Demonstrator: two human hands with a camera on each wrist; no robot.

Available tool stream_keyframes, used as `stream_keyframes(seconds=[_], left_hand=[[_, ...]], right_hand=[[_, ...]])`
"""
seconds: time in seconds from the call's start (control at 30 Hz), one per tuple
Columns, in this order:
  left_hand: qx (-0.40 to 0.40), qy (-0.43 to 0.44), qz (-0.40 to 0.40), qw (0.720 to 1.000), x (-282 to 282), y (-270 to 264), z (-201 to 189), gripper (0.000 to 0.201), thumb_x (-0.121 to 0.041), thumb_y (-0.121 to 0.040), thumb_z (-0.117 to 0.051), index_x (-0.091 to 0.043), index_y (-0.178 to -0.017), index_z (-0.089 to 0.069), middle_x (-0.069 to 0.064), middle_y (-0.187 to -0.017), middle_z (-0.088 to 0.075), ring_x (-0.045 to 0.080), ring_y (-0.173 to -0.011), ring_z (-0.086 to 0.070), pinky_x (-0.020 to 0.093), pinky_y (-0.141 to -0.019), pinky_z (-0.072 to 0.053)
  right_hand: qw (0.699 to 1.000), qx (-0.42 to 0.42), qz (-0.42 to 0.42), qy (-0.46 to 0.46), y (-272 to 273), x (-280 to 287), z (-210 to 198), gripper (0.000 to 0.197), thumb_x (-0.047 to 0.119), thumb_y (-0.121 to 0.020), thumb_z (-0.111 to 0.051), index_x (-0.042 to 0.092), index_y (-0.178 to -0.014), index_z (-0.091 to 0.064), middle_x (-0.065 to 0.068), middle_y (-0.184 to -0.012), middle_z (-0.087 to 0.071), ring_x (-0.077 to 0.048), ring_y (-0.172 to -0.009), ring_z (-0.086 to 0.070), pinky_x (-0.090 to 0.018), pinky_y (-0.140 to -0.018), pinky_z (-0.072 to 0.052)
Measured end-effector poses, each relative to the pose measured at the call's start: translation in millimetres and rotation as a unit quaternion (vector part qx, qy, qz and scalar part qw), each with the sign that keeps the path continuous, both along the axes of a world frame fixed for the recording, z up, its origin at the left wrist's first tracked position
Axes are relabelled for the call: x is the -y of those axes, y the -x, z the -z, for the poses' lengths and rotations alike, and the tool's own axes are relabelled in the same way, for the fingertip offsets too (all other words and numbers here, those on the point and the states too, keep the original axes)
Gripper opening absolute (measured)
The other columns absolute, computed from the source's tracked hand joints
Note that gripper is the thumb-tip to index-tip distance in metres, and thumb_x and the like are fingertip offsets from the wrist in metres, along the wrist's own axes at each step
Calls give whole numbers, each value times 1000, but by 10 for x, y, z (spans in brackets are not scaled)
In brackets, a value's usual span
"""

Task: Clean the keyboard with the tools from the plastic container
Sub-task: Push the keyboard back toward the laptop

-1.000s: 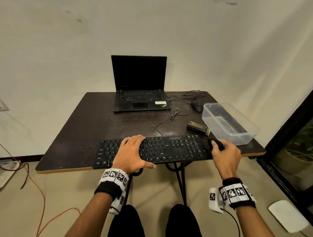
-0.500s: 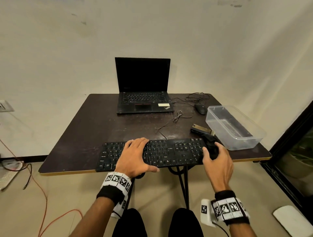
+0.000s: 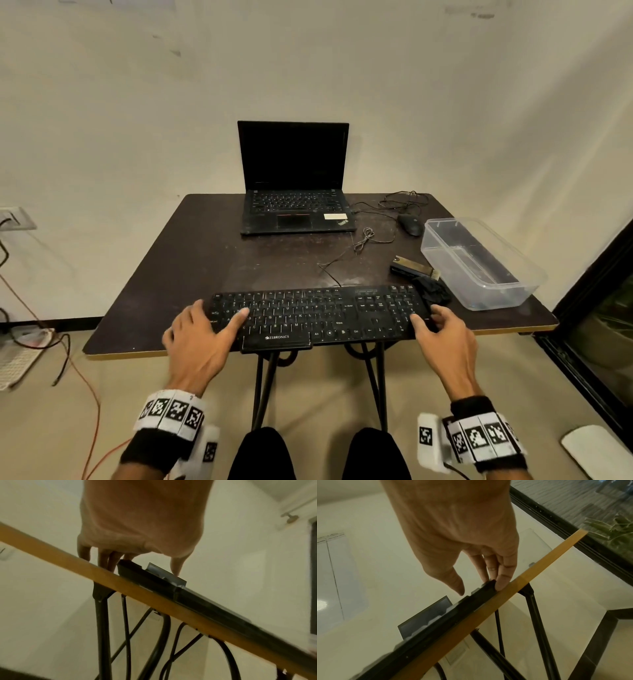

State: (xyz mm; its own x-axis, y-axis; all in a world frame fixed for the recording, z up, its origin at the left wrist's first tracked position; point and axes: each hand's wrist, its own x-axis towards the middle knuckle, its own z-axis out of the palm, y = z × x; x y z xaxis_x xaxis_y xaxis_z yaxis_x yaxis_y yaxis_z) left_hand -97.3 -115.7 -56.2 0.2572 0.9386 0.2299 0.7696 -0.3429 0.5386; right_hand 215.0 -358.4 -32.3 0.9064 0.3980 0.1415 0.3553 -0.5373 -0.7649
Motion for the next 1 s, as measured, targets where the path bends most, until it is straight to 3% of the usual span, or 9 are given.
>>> stream_keyframes(seconds=[0.1, 0.27, 0.37, 0.5, 0.67, 0.8, 0.9, 0.93, 1.0], left_hand=[[84, 44, 42, 995, 19, -59, 23, 116, -99, -69, -42, -14, -146, -50, 10, -143, -57, 32, -136, -45, 54, -116, -37], [230, 135, 20, 964, -51, -140, -43, 103, -91, -65, -54, -26, -145, -54, 6, -135, -57, 28, -134, -45, 54, -115, -39], [275, 172, 16, 946, -164, -97, -26, 95, -97, -61, -58, -41, -138, -55, 0, -132, -58, 28, -130, -50, 58, -110, -45], [279, 181, 22, 943, -227, -131, -189, 83, -87, -68, -58, -44, -139, -50, 2, -138, -52, 29, -131, -49, 62, -106, -47], [267, 216, 18, 939, -483, -225, -424, 90, -87, -70, -57, -36, -144, -48, 4, -143, -52, 29, -135, -46, 59, -114, -39], [282, 252, -3, 926, -908, -293, -445, 90, -87, -65, -67, -26, -132, -63, 6, -135, -63, 28, -126, -58, 56, -113, -43], [347, 316, 32, 883, -1068, -414, -594, 56, -67, -77, -73, -19, -105, -76, 13, -115, -76, 32, -105, -72, 54, -103, -53], [357, 331, 43, 873, -1100, -460, -647, 45, -57, -86, -69, -16, -103, -77, 15, -111, -77, 31, -99, -73, 50, -99, -54], [362, 351, 50, 862, -1165, -536, -734, 49, -51, -91, -63, -10, -113, -75, 18, -115, -76, 30, -95, -72, 48, -95, -53]], right_hand=[[1000, -23, -5, 5, 14, -37, -44, 48, 33, -95, -77, 7, -134, -70, -13, -124, -76, -33, -118, -68, -39, -96, -48], [1000, -12, -17, 22, 2, -97, -99, 57, 39, -93, -78, 10, -140, -66, -13, -124, -75, -32, -119, -68, -39, -94, -50], [999, -19, -29, 30, -44, -116, -147, 60, 43, -92, -78, 12, -142, -65, -13, -131, -72, -31, -123, -66, -41, -100, -50], [999, -7, -39, 19, -96, -242, -259, 60, 47, -92, -77, 15, -141, -66, -12, -132, -70, -30, -126, -63, -44, -106, -49], [996, -20, -62, 57, -205, -590, -431, 64, 51, -93, -74, 13, -144, -65, -10, -139, -70, -30, -133, -61, -41, -111, -46], [990, -49, -97, 92, -290, -895, -491, 69, 53, -93, -73, 17, -150, -58, -9, -144, -66, -30, -136, -59, -40, -112, -45], [985, -49, -120, 117, -394, -1136, -522, 68, 53, -93, -73, 18, -149, -57, -7, -145, -66, -30, -136, -59, -40, -113, -44], [983, -46, -124, 128, -431, -1218, -529, 67, 53, -93, -73, 18, -149, -58, -7, -145, -65, -30, -137, -58, -39, -113, -43], [979, -49, -131, 146, -504, -1380, -543, 68, 54, -93, -72, 18, -149, -58, -8, -147, -64, -31, -139, -56, -39, -114, -42]])
